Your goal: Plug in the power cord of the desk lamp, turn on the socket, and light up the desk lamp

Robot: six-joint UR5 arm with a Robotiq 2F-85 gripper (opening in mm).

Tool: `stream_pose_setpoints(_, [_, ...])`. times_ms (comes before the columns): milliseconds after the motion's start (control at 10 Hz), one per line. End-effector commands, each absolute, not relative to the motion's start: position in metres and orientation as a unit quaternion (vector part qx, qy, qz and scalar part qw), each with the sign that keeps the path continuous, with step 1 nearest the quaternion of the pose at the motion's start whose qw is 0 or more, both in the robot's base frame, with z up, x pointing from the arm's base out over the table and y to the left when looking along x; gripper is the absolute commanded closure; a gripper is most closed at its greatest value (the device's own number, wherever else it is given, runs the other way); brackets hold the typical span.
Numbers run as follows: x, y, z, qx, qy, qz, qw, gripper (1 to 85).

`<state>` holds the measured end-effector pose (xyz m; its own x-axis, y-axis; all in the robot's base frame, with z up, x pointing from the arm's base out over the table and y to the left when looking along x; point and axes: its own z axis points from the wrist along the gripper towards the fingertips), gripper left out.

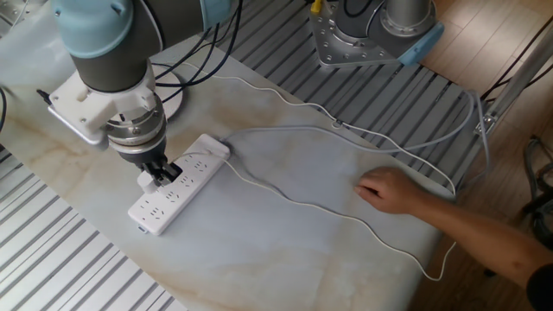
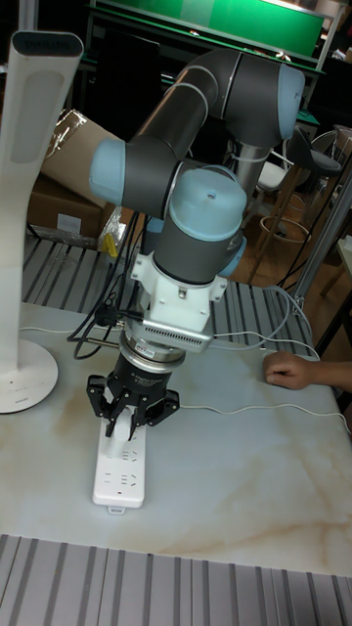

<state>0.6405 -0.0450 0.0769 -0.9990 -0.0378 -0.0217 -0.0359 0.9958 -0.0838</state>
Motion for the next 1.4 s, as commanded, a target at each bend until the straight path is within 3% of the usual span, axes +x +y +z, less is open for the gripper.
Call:
stream_pose_setpoints(0, [0.635,-0.041,0.072,-0.023,0.999,-0.023,0.001,84.7])
stream_pose_setpoints(1300, [0.635,-0.047,0.061,-0.044,0.999,-0.020,0.010,84.7])
